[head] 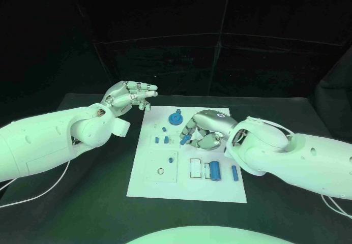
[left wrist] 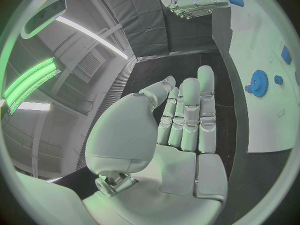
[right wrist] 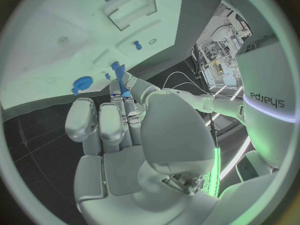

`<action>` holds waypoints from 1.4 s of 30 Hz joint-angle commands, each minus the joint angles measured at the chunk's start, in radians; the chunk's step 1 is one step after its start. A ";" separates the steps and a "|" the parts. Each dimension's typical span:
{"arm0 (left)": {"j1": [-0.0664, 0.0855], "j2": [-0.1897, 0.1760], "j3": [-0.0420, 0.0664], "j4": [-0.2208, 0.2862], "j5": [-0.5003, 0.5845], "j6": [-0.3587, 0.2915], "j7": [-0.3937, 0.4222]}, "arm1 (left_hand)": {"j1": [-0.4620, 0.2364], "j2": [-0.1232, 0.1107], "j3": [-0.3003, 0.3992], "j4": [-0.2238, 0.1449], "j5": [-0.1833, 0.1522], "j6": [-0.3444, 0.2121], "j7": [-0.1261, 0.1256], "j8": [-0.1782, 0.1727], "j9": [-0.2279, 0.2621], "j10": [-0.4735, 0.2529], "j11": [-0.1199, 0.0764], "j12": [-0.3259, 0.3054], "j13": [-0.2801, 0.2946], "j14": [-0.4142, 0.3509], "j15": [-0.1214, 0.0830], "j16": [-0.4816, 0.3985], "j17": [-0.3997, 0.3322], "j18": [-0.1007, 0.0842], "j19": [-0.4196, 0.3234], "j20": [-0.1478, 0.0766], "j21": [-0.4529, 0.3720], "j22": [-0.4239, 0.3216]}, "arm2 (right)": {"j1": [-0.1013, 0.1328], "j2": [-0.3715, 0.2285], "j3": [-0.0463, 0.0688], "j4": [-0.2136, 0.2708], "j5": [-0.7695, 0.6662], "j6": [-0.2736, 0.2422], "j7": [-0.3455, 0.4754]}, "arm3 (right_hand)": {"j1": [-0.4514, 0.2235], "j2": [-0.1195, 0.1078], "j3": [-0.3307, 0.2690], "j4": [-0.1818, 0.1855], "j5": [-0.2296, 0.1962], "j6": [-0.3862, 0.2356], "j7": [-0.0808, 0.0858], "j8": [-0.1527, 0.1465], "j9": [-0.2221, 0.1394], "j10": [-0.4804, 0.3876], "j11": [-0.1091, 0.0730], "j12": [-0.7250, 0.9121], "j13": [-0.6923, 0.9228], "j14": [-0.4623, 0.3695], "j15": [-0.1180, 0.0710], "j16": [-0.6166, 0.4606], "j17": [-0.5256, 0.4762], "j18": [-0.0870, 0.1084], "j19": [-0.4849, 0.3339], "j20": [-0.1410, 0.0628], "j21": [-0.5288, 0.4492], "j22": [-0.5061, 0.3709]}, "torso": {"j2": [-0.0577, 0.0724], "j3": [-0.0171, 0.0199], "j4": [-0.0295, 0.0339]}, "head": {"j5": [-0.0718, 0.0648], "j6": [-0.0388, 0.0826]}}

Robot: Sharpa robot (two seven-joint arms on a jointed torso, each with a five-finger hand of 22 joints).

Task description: Assemble the parts on the task board

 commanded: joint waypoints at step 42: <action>0.002 0.010 0.001 0.001 0.004 0.007 0.007 | 0.011 0.004 0.003 -0.009 0.004 -0.002 0.005 0.003 -0.001 -0.007 -0.001 0.004 -0.001 -0.009 0.001 -0.005 -0.002 0.014 0.002 -0.004 -0.007 -0.002 | -0.068 0.249 -0.040 -0.152 -0.140 0.217 0.036 | -0.022 -0.014 0.004 0.002 0.024 -0.009 0.007 -0.013 -0.001 -0.003 0.009 -0.017 0.000 0.008 0.002 -0.001 -0.014 -0.013 -0.005 0.007 -0.002 -0.012 | 0.000 0.0005 -0.0011 | 0.024 -0.026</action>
